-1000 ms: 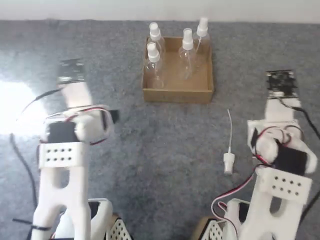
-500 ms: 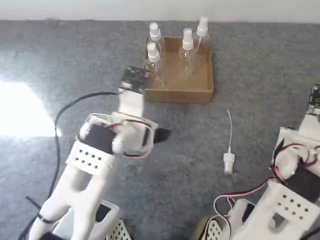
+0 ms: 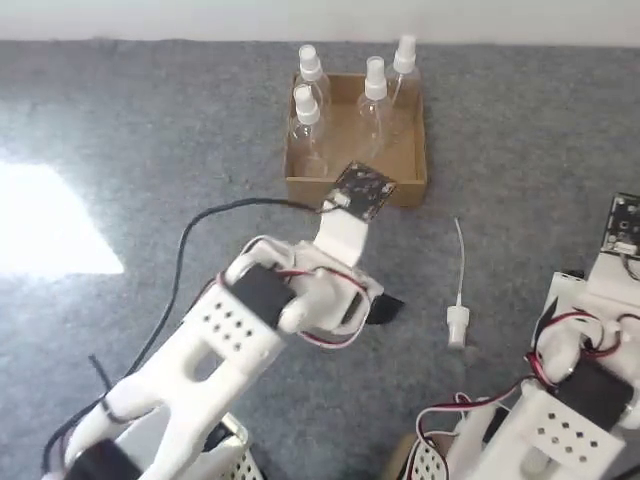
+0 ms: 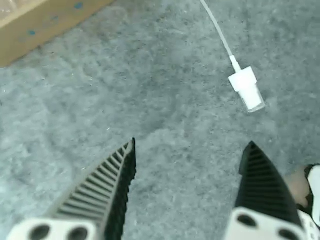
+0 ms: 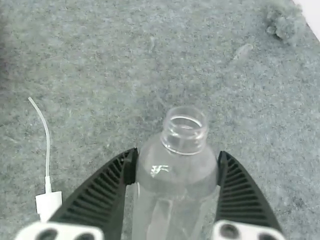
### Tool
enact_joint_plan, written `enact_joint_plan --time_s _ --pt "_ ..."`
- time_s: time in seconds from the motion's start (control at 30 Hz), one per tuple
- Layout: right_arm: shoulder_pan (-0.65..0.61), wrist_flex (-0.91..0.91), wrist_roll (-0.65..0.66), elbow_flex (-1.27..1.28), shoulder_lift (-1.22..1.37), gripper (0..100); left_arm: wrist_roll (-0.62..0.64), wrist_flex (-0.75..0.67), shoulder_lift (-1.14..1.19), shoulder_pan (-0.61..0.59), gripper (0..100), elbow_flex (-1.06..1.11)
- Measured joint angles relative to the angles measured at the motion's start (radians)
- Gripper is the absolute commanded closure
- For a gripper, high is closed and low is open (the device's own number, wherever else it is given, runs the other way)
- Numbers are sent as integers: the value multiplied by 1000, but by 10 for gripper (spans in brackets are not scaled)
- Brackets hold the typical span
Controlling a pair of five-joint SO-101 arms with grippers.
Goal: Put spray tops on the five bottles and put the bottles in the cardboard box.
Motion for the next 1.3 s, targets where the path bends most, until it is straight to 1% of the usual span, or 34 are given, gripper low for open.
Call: enact_joint_plan --time_s 0.1,0.2,0.33,0.47,0.63,0.83,1.0,1.2,1.3 --pt "3 0 0 0 -5 822 2 12 94 12 688 -78" --pt "38 -26 0 2 -5 822 20 15 161 21 688 -138" --pt "97 -54 -11 2 -5 822 40 15 224 68 688 -195" --pt "129 -55 -11 2 -5 822 49 12 273 120 690 -244" --pt "172 -55 -11 2 -5 822 107 -57 336 152 690 -252" --pt "173 -55 -11 17 -5 822 141 -144 445 209 690 -255" --pt "173 -55 -11 20 -5 822 170 -232 566 215 693 -255" --pt "173 -55 -11 20 -5 822 172 -319 658 215 766 -255" --pt "173 -55 -11 20 -5 822 172 -362 692 215 783 -255"
